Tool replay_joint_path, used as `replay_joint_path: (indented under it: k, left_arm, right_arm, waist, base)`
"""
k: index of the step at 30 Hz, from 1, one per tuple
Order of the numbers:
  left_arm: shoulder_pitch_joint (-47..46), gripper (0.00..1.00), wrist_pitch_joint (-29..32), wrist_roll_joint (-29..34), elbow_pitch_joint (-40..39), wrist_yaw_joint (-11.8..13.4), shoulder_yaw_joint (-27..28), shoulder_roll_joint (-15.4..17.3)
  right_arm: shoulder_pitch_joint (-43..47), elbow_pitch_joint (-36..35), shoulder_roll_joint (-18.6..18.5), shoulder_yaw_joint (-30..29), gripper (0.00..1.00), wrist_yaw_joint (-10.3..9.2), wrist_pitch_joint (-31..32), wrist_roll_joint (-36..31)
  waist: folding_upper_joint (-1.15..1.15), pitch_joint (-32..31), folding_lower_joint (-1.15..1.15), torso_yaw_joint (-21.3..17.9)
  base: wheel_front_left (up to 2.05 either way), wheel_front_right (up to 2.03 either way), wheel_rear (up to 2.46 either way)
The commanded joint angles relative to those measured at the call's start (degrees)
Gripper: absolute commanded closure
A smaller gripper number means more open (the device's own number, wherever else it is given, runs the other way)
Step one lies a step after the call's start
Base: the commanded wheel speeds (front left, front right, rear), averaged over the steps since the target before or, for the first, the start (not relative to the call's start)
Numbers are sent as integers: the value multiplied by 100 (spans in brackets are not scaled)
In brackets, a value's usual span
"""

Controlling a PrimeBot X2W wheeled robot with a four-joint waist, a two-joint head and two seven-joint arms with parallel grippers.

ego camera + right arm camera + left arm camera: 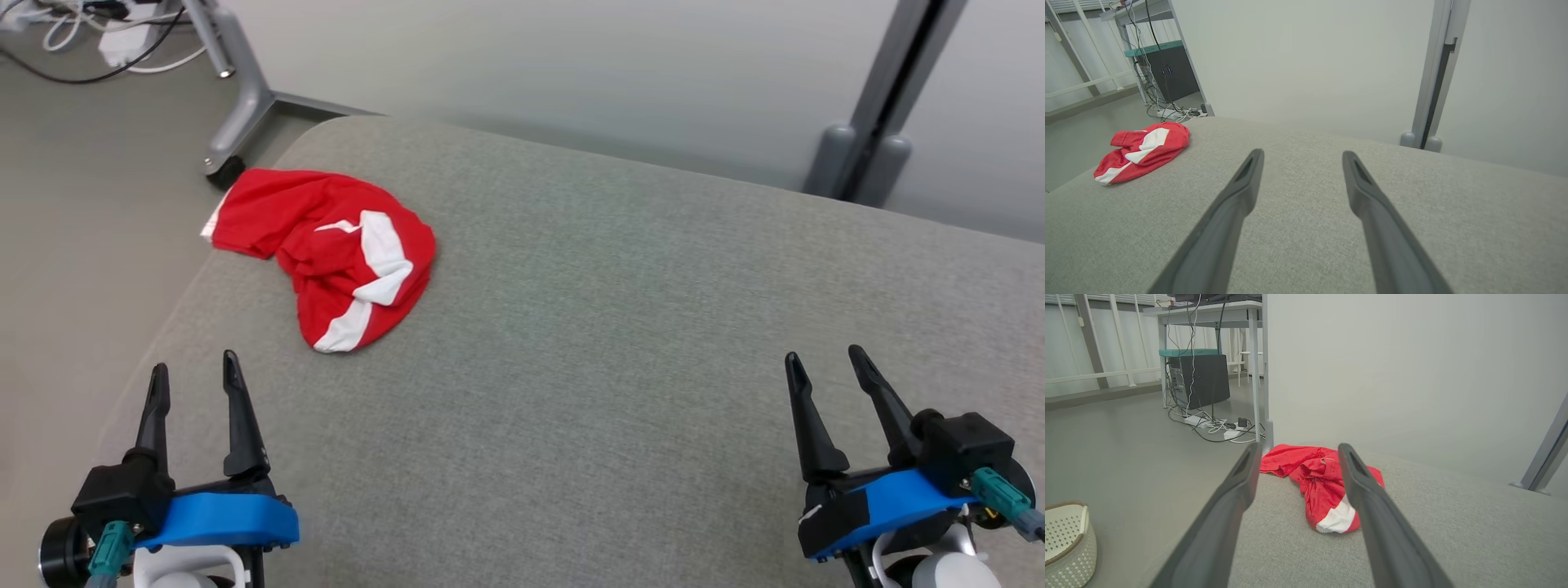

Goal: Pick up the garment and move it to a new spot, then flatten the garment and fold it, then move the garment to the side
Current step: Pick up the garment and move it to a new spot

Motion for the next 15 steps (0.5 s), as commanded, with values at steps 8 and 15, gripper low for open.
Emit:
replay_joint_path:
  k: [8,15]
  left_arm:
    - [65,0,-43,-70,-22,45,76,77]
    - [-123,0,-45,-163,-16,110,181,113]
  right_arm:
    - [-135,41,0,48,0,1,30,-27]
    - [-181,27,-1,70,0,1,38,-74]
  waist:
    - [0,94,-1,226]
    - [0,153,-1,25]
  base:
    - [0,0,0]
    - [0,0,0]
